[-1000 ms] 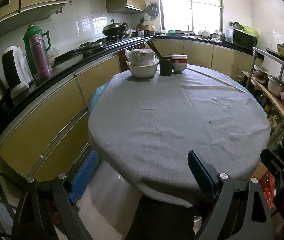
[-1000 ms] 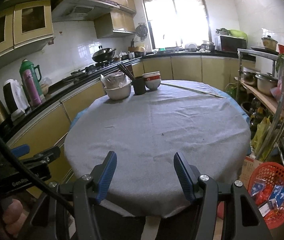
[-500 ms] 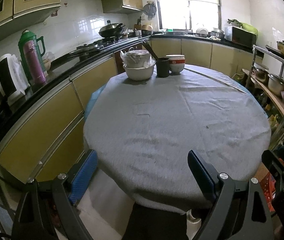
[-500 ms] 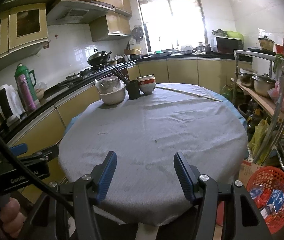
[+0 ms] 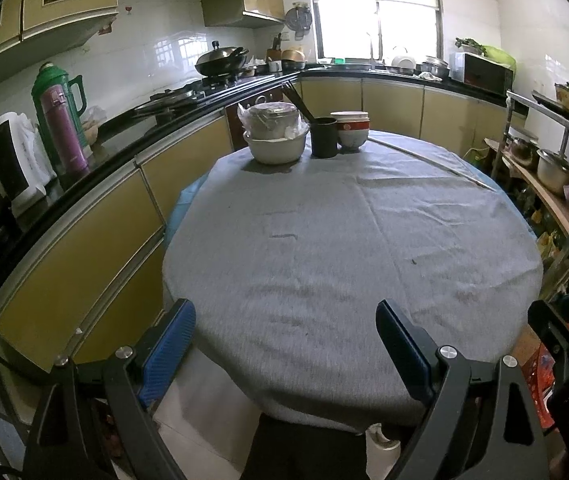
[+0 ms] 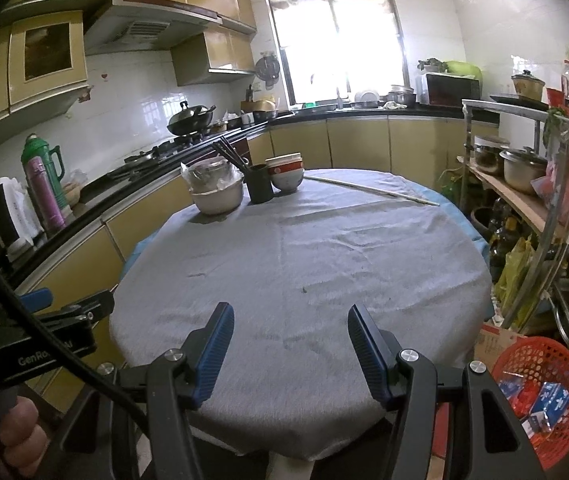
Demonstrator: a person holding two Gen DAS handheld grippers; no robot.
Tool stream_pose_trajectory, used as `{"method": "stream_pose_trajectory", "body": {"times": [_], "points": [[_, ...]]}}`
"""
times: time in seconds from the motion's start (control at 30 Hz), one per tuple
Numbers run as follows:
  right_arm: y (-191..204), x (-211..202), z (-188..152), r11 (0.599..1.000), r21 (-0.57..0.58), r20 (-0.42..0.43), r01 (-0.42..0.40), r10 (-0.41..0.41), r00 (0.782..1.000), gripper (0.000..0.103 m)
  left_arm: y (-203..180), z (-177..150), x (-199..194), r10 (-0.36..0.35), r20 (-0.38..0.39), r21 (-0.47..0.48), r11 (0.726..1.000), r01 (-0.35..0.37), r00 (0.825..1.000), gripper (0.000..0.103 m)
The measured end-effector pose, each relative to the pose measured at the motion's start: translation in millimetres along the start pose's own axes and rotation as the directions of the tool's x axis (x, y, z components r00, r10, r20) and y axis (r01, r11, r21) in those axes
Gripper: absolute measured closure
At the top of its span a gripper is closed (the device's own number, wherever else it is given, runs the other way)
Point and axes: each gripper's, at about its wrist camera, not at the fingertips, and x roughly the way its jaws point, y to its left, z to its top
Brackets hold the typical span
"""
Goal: Collect trash
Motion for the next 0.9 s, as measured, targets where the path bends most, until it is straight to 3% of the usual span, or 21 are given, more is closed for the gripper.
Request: {"method": "stream_pose_trajectory", "body": {"times": [0.9], "points": [[12.2,18.1,22.1,0.996,-0.043,0.001,0.077,-0.077,0.997,0.04,12.5,23.6,30.8,-0.058,-0.012,-0.045,0.997,0.058,0.998,0.011]]}}
